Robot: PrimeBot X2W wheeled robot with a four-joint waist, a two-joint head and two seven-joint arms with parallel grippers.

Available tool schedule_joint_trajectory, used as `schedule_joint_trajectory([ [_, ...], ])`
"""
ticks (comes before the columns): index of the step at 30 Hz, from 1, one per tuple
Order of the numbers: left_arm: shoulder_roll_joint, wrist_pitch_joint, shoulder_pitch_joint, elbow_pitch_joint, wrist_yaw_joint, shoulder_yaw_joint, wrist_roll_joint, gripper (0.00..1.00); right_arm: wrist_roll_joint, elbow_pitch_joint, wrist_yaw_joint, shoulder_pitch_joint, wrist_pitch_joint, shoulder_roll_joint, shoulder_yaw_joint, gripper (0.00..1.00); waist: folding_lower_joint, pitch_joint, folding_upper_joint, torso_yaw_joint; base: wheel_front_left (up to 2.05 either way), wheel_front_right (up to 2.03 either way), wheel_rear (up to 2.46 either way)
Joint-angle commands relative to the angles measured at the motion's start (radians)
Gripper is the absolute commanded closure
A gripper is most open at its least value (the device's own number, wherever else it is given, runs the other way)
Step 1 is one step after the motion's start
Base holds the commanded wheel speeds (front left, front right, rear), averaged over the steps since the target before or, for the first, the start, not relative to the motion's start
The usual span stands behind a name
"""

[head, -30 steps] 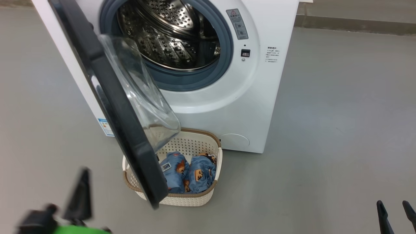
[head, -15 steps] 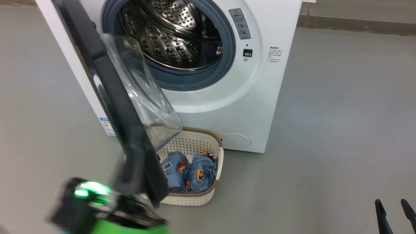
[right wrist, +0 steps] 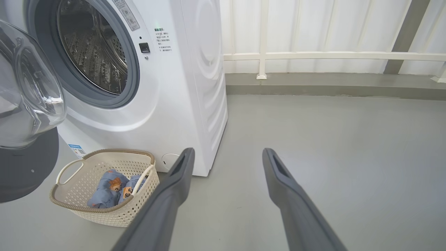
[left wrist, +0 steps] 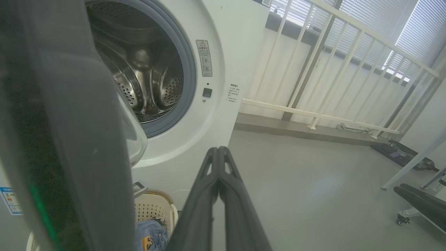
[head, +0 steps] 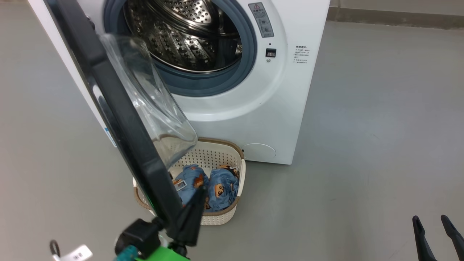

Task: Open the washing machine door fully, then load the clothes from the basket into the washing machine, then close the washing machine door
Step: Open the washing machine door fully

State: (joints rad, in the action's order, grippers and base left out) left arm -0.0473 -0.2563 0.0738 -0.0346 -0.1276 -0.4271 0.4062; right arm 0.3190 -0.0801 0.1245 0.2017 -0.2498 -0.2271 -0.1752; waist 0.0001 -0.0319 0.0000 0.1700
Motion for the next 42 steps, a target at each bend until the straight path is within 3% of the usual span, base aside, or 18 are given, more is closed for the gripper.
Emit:
schedule_joint_trajectory([
  [1, -0.003, -0.006, 0.057, 0.007, 0.006, 0.046, 0.013, 1.0, 0.004, 0.023, 0.006, -0.029, -0.012, -0.034, 0.018, 0.0, -0.0001, -0.003, 0.0, -0.001, 0.0, 0.0, 0.0],
  [7, -0.003, -0.006, 0.089, -0.055, 0.026, 0.096, 0.044, 1.0, 0.004, 0.022, 0.006, -0.031, -0.012, -0.034, 0.019, 0.0, -0.0001, -0.007, 0.0, 0.0, 0.0, 0.0, 0.0],
  [20, -0.003, -0.006, 0.111, -0.141, 0.023, 0.14, 0.083, 1.0, 0.005, 0.022, 0.006, -0.034, -0.012, -0.038, 0.02, 0.0, -0.0001, -0.006, 0.0, 0.017, 0.0, 0.0, 0.0],
  [42, -0.003, -0.006, 0.042, -0.153, 0.018, 0.261, 0.053, 1.0, 0.003, 0.024, 0.006, -0.016, -0.012, -0.021, 0.026, 0.0, -0.0001, 0.016, 0.0, 0.067, 0.0, 0.0, 0.0],
])
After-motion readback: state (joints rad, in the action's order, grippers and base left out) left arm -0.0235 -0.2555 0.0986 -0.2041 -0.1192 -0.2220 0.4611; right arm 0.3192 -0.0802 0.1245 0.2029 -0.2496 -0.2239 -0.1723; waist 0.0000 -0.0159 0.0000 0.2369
